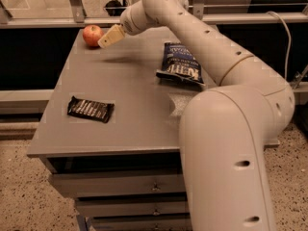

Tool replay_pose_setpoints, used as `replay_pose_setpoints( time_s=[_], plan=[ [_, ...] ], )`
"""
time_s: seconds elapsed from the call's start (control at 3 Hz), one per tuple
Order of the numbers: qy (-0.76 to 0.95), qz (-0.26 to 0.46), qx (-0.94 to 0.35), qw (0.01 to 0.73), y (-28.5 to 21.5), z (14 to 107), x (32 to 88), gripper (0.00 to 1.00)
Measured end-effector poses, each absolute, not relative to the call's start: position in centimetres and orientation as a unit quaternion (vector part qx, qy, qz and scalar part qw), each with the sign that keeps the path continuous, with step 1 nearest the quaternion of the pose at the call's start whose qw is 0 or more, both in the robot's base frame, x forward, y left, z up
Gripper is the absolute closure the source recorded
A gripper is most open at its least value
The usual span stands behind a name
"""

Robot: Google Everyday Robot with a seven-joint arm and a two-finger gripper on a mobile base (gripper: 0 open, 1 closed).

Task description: Pick apple

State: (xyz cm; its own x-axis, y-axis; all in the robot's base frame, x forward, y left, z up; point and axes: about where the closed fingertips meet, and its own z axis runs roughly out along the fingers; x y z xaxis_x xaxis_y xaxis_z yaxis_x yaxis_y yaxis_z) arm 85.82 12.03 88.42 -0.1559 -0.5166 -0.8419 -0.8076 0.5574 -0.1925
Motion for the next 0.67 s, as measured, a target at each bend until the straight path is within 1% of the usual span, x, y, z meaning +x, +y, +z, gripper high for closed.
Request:
replay_pose_setpoints(
  time_s=[0.33, 0.67],
  plan=[
    [0.753, 0.159, -0.426, 0.477, 13.8, 86.7, 87.4, 0.00],
    [0.750, 0.179, -0.420, 0.478, 16.6, 85.4, 88.4, 0.00]
  ],
)
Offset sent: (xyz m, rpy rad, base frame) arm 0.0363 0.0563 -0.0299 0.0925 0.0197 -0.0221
